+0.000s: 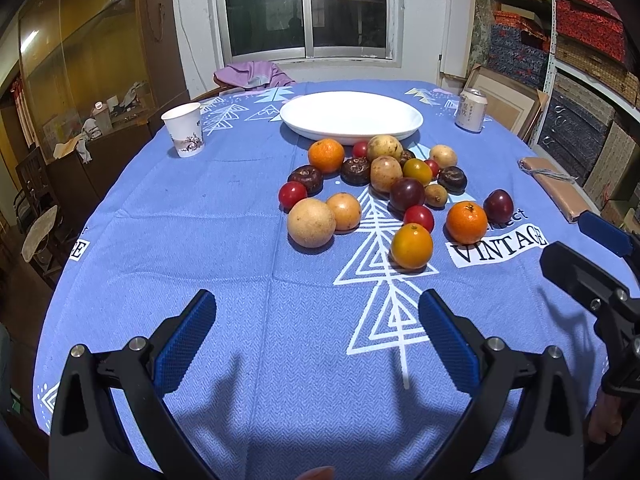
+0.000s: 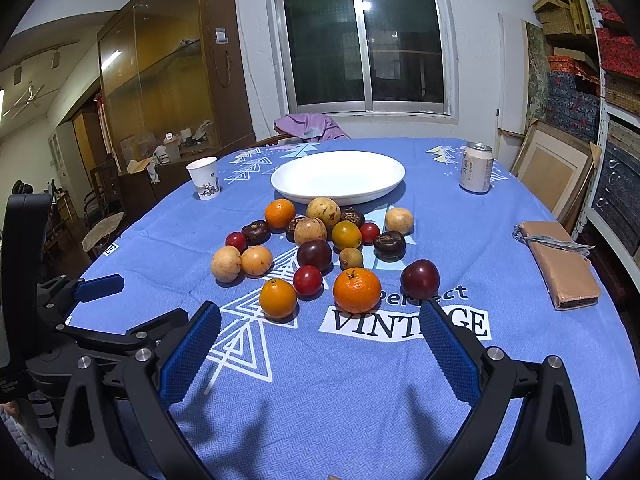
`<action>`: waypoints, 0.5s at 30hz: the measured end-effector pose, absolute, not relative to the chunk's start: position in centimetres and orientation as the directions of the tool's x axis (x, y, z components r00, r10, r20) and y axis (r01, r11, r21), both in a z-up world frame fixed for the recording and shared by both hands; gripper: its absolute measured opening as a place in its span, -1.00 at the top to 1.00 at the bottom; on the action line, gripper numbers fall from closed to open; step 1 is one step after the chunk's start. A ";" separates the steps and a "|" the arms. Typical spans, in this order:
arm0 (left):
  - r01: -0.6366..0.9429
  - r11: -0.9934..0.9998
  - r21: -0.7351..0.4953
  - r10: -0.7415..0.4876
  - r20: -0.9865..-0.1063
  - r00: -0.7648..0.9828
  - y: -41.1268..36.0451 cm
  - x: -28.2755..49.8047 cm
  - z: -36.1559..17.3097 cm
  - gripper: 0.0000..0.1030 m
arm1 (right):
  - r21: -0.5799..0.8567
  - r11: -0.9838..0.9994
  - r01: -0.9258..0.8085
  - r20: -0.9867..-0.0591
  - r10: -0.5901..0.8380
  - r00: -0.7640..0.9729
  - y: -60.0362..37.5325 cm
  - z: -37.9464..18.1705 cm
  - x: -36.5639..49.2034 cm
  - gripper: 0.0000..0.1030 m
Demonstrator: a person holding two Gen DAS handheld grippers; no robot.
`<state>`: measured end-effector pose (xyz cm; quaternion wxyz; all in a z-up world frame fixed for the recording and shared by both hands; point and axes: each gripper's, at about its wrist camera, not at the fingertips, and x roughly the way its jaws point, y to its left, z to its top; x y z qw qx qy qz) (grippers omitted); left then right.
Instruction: Organize fruits
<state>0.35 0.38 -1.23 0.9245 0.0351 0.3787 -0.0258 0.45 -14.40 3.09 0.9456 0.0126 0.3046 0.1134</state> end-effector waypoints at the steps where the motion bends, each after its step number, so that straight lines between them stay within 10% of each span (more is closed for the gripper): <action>1: 0.074 0.996 0.043 -0.022 -0.703 0.711 0.5 0.4 -1.2 -0.92 | 0.094 0.974 -0.206 -0.573 0.222 0.789 -14.4 3.1 0.5 -0.93; 15: 0.073 0.997 0.040 -0.023 -0.712 0.702 0.5 0.6 -1.6 -0.92 | 0.096 0.974 -0.206 -0.574 0.223 0.788 -14.4 3.0 0.4 -0.93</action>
